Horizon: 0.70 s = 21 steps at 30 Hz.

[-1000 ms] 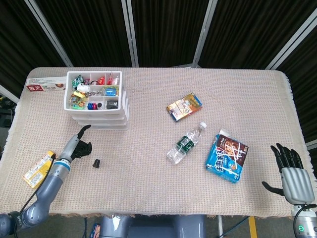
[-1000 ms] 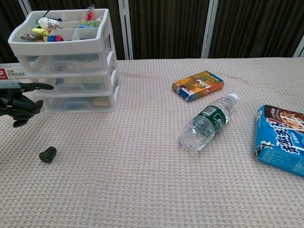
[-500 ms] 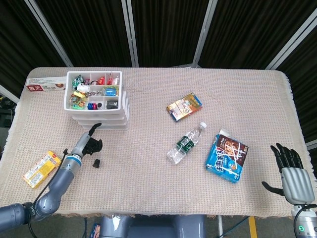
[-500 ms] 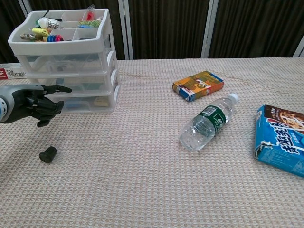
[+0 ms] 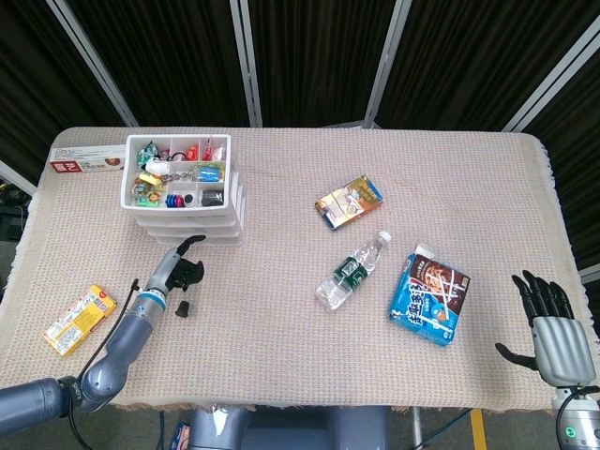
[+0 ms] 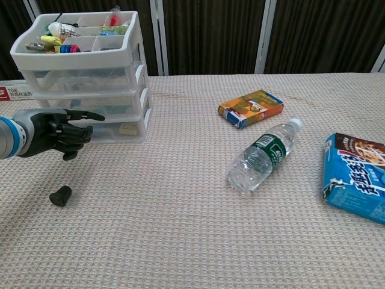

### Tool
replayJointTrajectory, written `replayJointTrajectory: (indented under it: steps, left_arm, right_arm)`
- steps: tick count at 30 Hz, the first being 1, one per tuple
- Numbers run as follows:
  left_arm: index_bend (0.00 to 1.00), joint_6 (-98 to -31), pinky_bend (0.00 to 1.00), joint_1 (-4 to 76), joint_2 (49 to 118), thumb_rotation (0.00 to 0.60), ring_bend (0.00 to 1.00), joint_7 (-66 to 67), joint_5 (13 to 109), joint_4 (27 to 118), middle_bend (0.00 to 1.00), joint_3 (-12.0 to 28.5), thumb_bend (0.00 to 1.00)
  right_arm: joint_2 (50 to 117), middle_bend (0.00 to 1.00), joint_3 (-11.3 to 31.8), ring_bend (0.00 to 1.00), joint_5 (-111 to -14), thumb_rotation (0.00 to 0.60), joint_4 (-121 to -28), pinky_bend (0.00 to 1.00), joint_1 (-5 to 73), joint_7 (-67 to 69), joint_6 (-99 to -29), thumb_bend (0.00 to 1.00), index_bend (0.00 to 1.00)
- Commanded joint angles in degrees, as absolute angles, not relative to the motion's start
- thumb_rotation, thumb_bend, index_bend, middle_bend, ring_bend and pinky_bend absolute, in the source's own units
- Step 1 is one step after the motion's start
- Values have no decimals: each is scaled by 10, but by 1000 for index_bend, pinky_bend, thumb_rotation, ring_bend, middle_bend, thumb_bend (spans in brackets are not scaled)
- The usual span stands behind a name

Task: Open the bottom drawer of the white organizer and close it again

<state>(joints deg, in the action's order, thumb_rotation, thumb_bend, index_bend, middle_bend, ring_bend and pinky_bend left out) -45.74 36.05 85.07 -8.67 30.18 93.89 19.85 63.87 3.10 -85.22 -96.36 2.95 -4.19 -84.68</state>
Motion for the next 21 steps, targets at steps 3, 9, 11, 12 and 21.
replayJointTrajectory:
  steps: [3,9,11,12,21]
  left_arm:
    - [129,-460,782,362,858,600,860,-93,303,934,949,202,677]
    - [130,-468,782,361,865,600,860,-95,311,931,950,199,675]
    - [128,-472,782,359,866,600,860,-97,313,931,949,198,674]
    - [126,-475,782,357,867,600,860,-98,315,931,949,197,674]
    - [126,-499,782,344,877,600,860,-109,335,923,949,194,675]
  right_arm:
    - [639,0,31,0,-852,600,-963,0,29,-42,-847,8,54]
    - [639,0,31,0,-852,600,-963,0,29,-42,-847,8,54]
    - [639,0,31,0,-852,600,-963,0,29,-42,-847,8,54]
    - [639,0,31,0,-852,600,-963,0,29,-42,-847,8,54]
    - [639,0,31,0,-852,600,-964,0,29,-43,-848,7,54]
